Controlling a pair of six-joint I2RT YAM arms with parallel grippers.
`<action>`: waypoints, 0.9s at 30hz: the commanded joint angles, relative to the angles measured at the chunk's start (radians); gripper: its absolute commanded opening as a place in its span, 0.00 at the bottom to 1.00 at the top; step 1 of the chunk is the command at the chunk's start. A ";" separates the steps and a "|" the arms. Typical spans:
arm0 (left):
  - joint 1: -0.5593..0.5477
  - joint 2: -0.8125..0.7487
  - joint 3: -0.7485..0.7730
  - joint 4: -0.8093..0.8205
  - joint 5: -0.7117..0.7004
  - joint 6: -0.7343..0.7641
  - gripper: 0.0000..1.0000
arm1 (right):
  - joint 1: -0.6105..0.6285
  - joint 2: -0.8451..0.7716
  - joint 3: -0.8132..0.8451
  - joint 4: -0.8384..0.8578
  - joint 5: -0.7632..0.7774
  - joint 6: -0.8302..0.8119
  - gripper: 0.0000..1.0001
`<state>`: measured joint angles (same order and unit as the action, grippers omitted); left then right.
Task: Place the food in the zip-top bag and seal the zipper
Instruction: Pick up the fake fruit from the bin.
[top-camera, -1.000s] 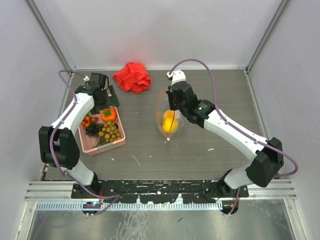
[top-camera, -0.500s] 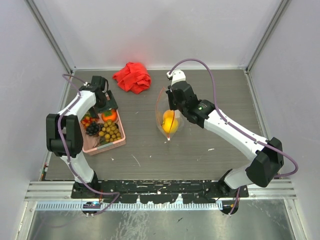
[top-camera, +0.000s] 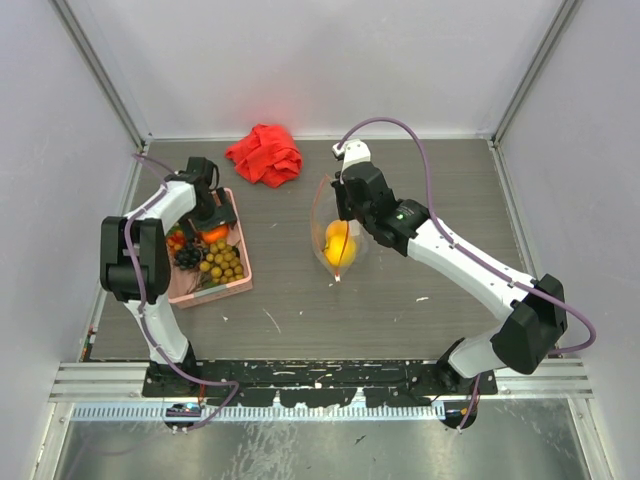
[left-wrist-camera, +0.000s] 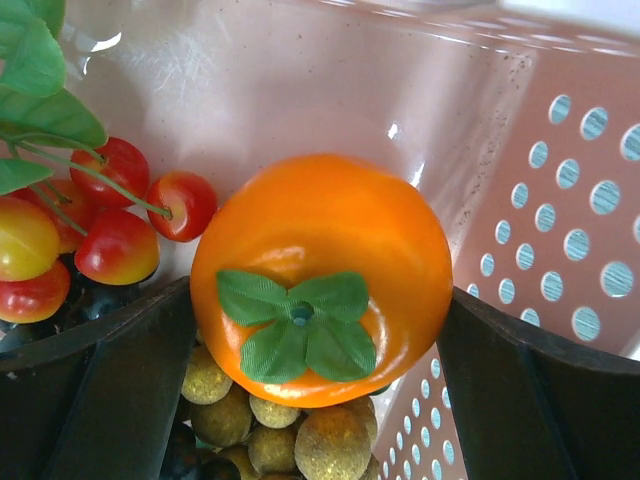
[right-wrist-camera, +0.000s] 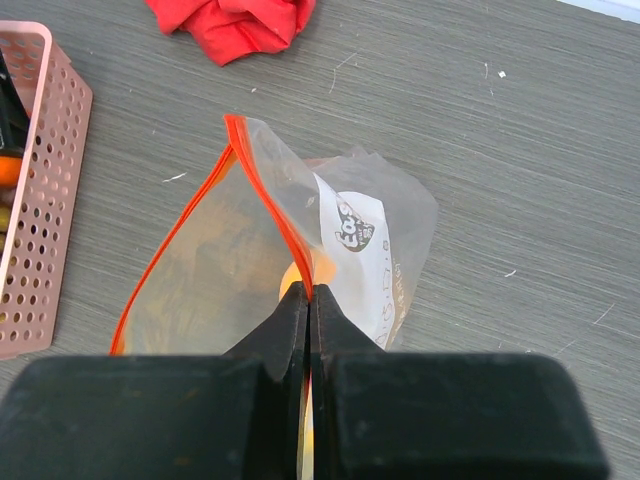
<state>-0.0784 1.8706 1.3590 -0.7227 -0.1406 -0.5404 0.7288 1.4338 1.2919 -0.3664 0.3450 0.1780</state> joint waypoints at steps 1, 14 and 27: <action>0.006 0.004 0.033 0.044 0.010 -0.014 0.96 | -0.003 0.000 0.015 0.060 0.000 -0.014 0.00; 0.005 -0.123 -0.013 0.075 -0.008 -0.002 0.67 | -0.004 0.007 0.023 0.062 -0.021 -0.007 0.00; -0.085 -0.321 -0.052 0.084 0.038 -0.023 0.62 | -0.003 0.008 0.030 0.061 -0.027 0.000 0.00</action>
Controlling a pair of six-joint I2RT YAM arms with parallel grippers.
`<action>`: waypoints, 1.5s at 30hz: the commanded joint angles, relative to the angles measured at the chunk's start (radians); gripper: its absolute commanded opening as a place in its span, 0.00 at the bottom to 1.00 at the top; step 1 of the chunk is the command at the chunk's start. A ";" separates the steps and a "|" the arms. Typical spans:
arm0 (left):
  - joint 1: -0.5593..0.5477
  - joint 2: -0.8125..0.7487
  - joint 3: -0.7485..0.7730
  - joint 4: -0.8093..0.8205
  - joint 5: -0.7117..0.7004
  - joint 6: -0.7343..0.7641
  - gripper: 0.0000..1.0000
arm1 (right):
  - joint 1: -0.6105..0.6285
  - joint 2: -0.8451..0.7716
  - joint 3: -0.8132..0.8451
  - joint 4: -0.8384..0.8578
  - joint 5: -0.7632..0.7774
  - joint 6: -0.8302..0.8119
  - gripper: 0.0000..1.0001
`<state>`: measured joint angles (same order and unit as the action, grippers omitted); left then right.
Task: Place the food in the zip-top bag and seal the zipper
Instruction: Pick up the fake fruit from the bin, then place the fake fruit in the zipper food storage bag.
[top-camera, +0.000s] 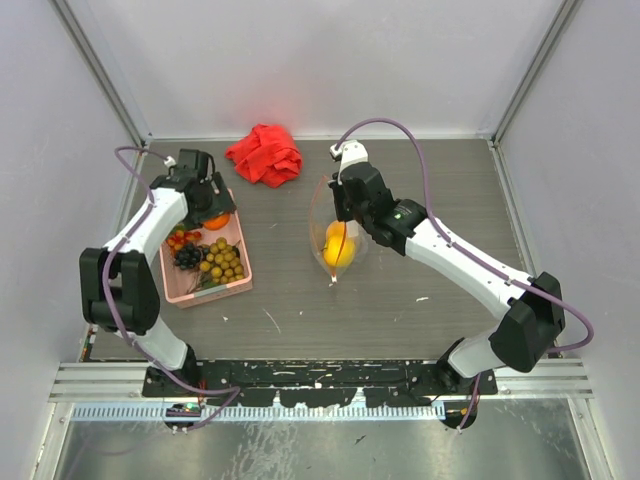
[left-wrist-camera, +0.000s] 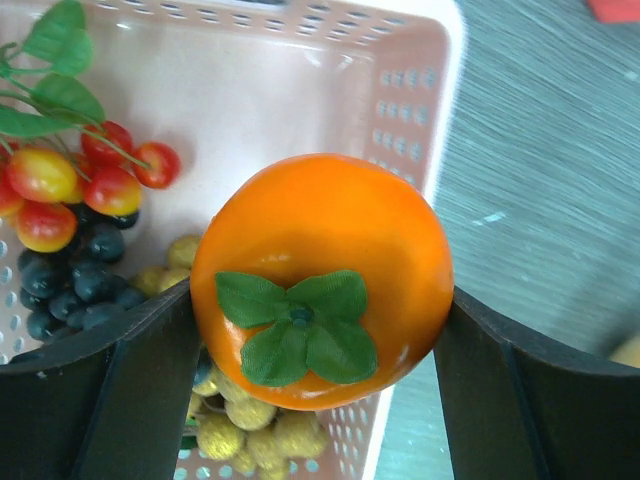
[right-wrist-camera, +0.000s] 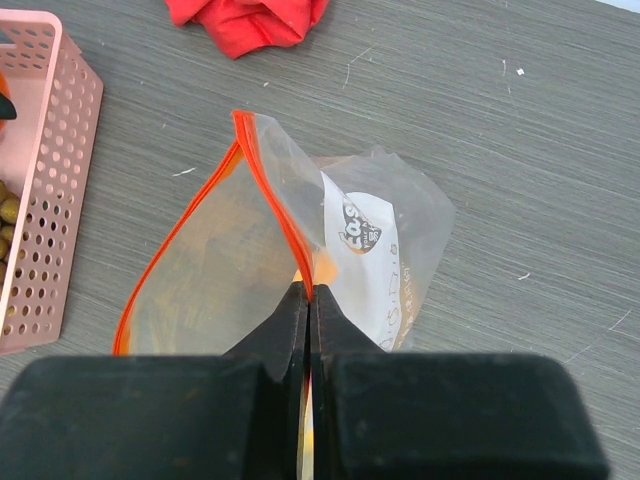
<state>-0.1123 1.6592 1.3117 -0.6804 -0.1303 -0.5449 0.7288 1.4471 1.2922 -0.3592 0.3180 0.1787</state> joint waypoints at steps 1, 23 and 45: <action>-0.066 -0.132 -0.010 0.048 0.031 -0.018 0.61 | -0.003 -0.005 0.030 0.054 0.000 0.000 0.00; -0.462 -0.592 -0.253 0.452 0.260 0.192 0.58 | -0.003 -0.005 0.037 0.051 -0.024 0.009 0.00; -0.661 -0.422 -0.270 0.703 0.186 -0.004 0.59 | -0.003 -0.016 0.024 0.060 -0.032 0.009 0.00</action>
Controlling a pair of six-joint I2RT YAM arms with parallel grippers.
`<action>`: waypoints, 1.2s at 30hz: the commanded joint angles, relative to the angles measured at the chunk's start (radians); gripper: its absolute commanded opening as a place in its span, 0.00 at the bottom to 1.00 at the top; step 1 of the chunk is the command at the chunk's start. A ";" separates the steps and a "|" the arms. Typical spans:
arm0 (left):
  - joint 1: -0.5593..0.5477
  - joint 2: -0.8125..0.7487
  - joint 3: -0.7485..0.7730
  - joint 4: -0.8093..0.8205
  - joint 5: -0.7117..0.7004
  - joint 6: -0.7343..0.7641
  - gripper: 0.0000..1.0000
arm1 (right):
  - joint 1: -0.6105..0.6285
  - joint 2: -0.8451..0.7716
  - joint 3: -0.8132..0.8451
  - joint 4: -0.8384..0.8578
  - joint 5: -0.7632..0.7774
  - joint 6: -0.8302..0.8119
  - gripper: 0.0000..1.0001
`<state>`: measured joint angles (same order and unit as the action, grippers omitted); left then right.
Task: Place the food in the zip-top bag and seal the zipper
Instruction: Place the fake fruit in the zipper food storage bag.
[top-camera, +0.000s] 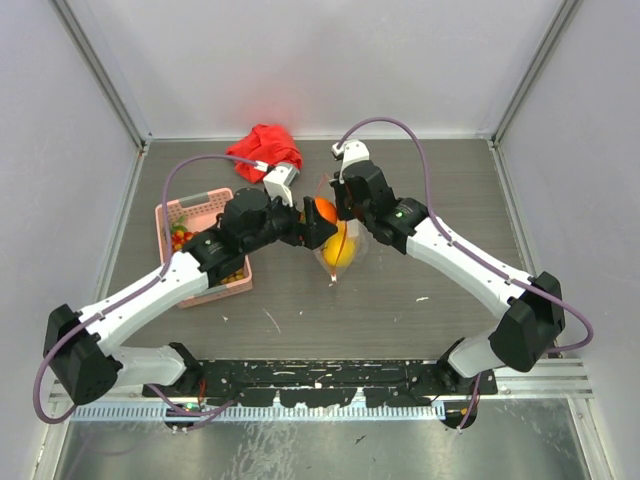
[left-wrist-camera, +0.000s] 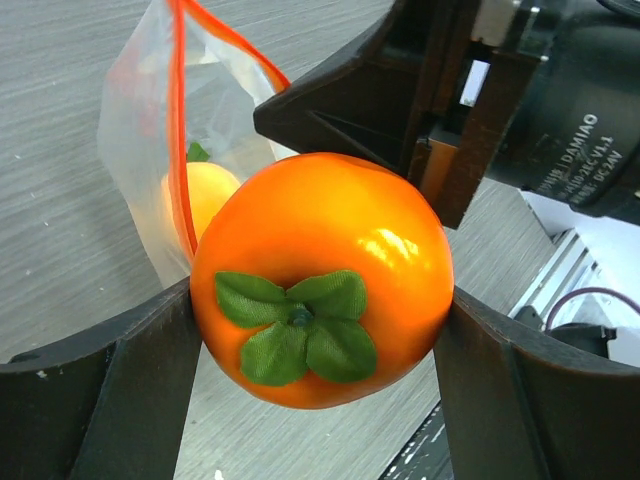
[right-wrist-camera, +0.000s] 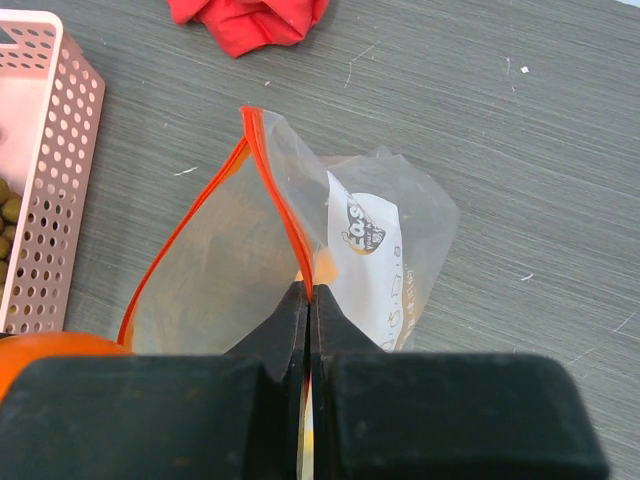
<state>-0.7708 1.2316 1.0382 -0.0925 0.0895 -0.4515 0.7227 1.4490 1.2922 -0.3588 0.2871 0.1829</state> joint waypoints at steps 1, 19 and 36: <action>-0.001 0.010 0.003 0.108 -0.045 -0.113 0.59 | 0.002 -0.018 0.023 0.060 -0.001 0.003 0.00; -0.001 0.132 0.063 -0.092 -0.234 -0.222 0.63 | 0.001 -0.021 0.013 0.090 -0.060 0.018 0.00; -0.001 0.204 0.151 -0.213 -0.525 -0.209 0.64 | 0.003 -0.008 0.031 0.087 -0.215 0.060 0.00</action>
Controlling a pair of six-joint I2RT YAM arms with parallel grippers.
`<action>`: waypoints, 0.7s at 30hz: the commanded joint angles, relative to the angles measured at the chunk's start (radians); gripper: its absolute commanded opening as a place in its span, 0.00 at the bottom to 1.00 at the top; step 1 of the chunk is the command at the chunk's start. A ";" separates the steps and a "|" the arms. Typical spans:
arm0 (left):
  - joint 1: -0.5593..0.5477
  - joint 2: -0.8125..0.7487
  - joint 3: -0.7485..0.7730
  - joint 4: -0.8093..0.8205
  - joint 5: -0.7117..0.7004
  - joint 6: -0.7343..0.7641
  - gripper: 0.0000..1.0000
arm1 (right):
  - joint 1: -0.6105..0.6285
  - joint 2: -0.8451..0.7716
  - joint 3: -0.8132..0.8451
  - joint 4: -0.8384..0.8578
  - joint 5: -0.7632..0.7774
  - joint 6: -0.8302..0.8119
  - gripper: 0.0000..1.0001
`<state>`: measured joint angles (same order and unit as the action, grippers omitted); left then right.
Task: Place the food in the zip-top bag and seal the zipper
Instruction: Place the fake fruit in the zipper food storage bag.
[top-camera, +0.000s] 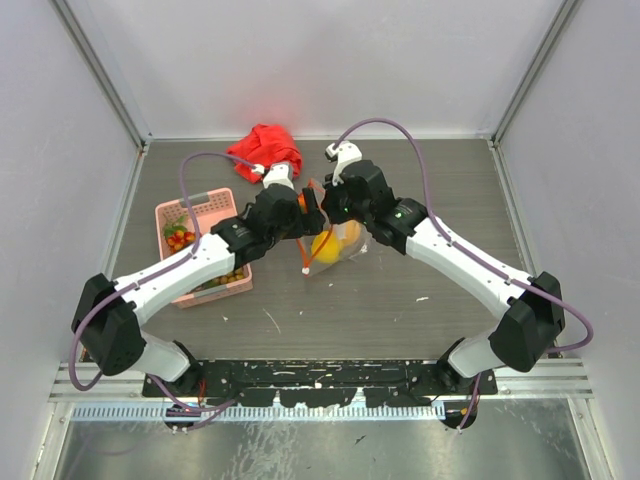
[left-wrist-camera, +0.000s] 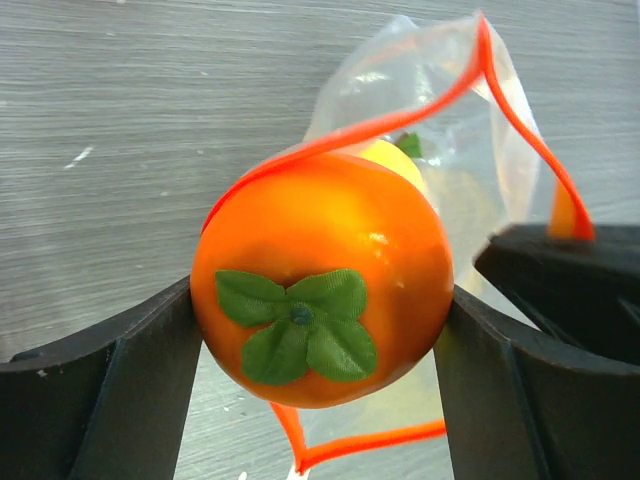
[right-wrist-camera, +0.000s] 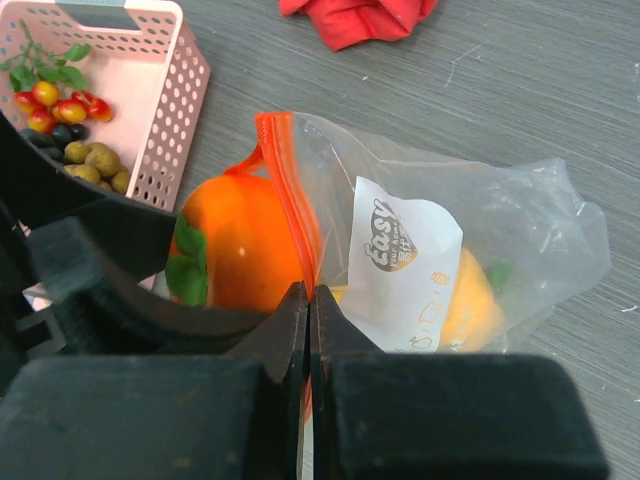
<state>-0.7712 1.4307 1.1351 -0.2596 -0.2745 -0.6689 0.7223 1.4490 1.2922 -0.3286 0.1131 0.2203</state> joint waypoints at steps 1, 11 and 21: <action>-0.001 0.006 0.057 -0.054 -0.175 0.014 0.64 | 0.002 -0.008 0.031 0.056 -0.041 0.024 0.00; -0.019 -0.026 -0.040 0.175 -0.053 0.215 0.64 | 0.002 0.025 0.044 0.075 -0.107 0.061 0.00; -0.025 -0.071 -0.205 0.466 0.104 0.458 0.65 | 0.003 0.027 0.045 0.081 -0.113 0.074 0.00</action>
<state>-0.7879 1.4158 0.9459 0.0090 -0.2356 -0.3325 0.7197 1.4864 1.2930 -0.3119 0.0227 0.2760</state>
